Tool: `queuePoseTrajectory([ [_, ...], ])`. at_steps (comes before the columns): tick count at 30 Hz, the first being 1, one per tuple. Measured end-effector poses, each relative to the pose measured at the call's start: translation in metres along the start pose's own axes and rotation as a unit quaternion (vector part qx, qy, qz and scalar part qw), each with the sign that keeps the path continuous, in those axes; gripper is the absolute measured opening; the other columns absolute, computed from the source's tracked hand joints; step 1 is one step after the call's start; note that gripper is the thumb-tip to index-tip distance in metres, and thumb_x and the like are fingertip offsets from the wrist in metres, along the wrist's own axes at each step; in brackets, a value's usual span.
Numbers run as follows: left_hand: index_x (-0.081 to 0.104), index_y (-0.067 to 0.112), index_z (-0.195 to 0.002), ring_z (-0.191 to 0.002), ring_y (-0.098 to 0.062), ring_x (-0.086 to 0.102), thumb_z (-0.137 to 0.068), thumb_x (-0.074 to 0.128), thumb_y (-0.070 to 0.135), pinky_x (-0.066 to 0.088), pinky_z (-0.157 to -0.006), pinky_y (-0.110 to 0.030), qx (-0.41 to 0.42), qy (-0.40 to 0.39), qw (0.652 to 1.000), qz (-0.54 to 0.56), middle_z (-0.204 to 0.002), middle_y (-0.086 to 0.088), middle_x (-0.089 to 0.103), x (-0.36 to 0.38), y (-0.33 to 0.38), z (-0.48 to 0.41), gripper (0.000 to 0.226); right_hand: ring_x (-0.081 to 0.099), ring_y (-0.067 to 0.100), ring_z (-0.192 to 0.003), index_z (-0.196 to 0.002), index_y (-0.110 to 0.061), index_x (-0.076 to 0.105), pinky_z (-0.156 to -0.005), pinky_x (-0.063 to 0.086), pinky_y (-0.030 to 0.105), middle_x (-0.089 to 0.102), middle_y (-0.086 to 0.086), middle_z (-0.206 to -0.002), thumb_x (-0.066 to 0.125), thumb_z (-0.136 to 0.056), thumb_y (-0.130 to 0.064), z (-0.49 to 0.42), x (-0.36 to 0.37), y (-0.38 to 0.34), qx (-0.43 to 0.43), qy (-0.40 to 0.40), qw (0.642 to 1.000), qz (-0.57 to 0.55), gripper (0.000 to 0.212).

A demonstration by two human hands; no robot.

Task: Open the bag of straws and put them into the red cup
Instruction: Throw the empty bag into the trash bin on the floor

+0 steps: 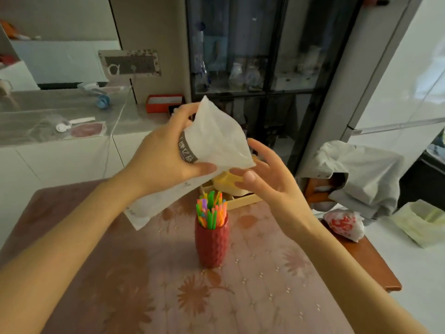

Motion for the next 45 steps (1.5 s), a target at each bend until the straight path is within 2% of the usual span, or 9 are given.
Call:
queuePoseTrajectory([
  [6, 0.024, 0.037, -0.135, -0.1, -0.015, 0.056, -0.059, 0.083, 0.037, 0.048, -0.083, -0.034, 0.085, -0.113, 0.99, -0.007, -0.114, 0.005, 0.055, 0.075, 0.103, -0.014, 0.096, 0.07, 0.014, -0.074, -0.12, -0.027, 0.055, -0.067, 0.06, 0.037, 0.073, -0.001, -0.094, 0.063, -0.082, -0.027, 0.073, -0.069, -0.03, -0.061, 0.228, 0.971, 0.029, 0.039],
  [12, 0.038, 0.029, -0.129, -0.095, -0.003, 0.061, -0.074, 0.072, 0.035, 0.053, -0.079, -0.02, 0.104, -0.253, 0.945, 0.18, -0.118, 0.007, 0.057, 0.184, 0.203, -0.002, 0.064, 0.067, 0.006, -0.07, -0.092, -0.022, 0.061, -0.056, 0.053, 0.017, 0.071, -0.016, -0.075, 0.058, -0.09, -0.005, 0.193, -0.185, -0.044, -0.091, 0.373, 0.917, 0.11, 0.018],
  [15, 0.048, 0.03, -0.121, -0.097, 0.002, 0.054, -0.078, 0.069, 0.035, 0.04, -0.072, 0.004, 0.113, -0.25, 0.945, 0.179, -0.118, 0.007, 0.056, 0.251, 0.241, 0.018, 0.048, 0.067, 0.004, -0.07, -0.087, -0.026, 0.062, -0.061, 0.052, 0.016, 0.07, -0.017, -0.073, 0.059, -0.09, -0.005, 0.264, -0.242, -0.038, -0.066, 0.423, 0.886, 0.178, 0.022],
  [18, 0.055, 0.026, -0.115, -0.092, 0.001, 0.052, -0.08, 0.068, 0.031, 0.038, -0.069, 0.003, 0.097, -0.228, 0.951, 0.184, -0.114, 0.005, 0.057, 0.319, 0.254, 0.052, 0.038, 0.066, 0.003, -0.072, -0.086, -0.032, 0.059, -0.063, 0.052, 0.017, 0.068, -0.018, -0.077, 0.058, -0.091, -0.006, 0.325, -0.288, -0.018, -0.003, 0.441, 0.861, 0.252, 0.026],
  [24, 0.062, 0.022, -0.102, -0.077, -0.003, 0.056, -0.085, 0.062, 0.023, 0.043, -0.064, -0.012, -0.016, -0.298, 0.944, 0.144, -0.096, 0.006, 0.061, 0.466, 0.218, 0.143, 0.017, 0.063, 0.022, -0.08, -0.105, -0.01, 0.067, -0.072, 0.056, 0.048, 0.066, 0.001, -0.09, 0.055, -0.089, -0.013, 0.424, -0.376, 0.052, 0.113, 0.521, 0.764, 0.363, 0.019],
  [26, 0.064, 0.02, -0.102, -0.078, -0.003, 0.056, -0.085, 0.062, 0.02, 0.043, -0.066, -0.014, -0.046, -0.361, 0.925, 0.105, -0.097, 0.003, 0.063, 0.516, 0.195, 0.174, 0.016, 0.06, 0.022, -0.079, -0.105, -0.007, 0.067, -0.072, 0.054, 0.05, 0.065, 0.002, -0.09, 0.054, -0.09, -0.015, 0.448, -0.398, 0.087, 0.155, 0.531, 0.737, 0.388, 0.021],
  [31, 0.064, 0.007, -0.106, -0.1, -0.027, 0.059, -0.086, 0.058, 0.016, 0.044, -0.086, -0.031, -0.078, -0.505, 0.859, 0.028, -0.11, -0.014, 0.065, 0.631, 0.149, 0.229, 0.023, 0.054, 0.017, -0.076, -0.107, -0.003, 0.065, -0.067, 0.038, 0.027, 0.071, 0.015, -0.095, 0.051, -0.093, -0.01, 0.487, -0.417, 0.184, 0.246, 0.511, 0.706, 0.424, 0.02],
  [38, 0.057, 0.009, -0.119, -0.114, -0.03, 0.054, -0.091, 0.044, 0.007, 0.041, -0.093, -0.032, -0.096, -0.667, 0.738, -0.023, -0.125, -0.014, 0.059, 0.798, 0.092, 0.322, 0.03, 0.06, 0.022, -0.084, -0.107, 0.0, 0.062, -0.07, 0.052, 0.037, 0.07, 0.02, -0.101, 0.052, -0.093, -0.009, 0.535, -0.454, 0.325, 0.293, 0.485, 0.695, 0.443, 0.02],
  [45, 0.055, 0.01, -0.117, -0.113, -0.031, 0.052, -0.089, 0.052, 0.03, 0.043, -0.093, -0.04, -0.012, -0.656, 0.752, -0.069, -0.121, -0.013, 0.059, 0.922, 0.052, 0.386, 0.034, 0.055, 0.007, -0.088, -0.105, 0.001, 0.061, -0.068, 0.043, 0.011, 0.06, 0.0, -0.098, 0.051, -0.093, -0.007, 0.576, -0.488, 0.418, 0.278, 0.473, 0.717, 0.429, 0.017],
])
Point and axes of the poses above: each hand's wrist, its own z-axis away from the middle knuckle, its own x-axis out of the palm, y = z × x, the point moved 2 cm from there along -z, towards the middle knuckle
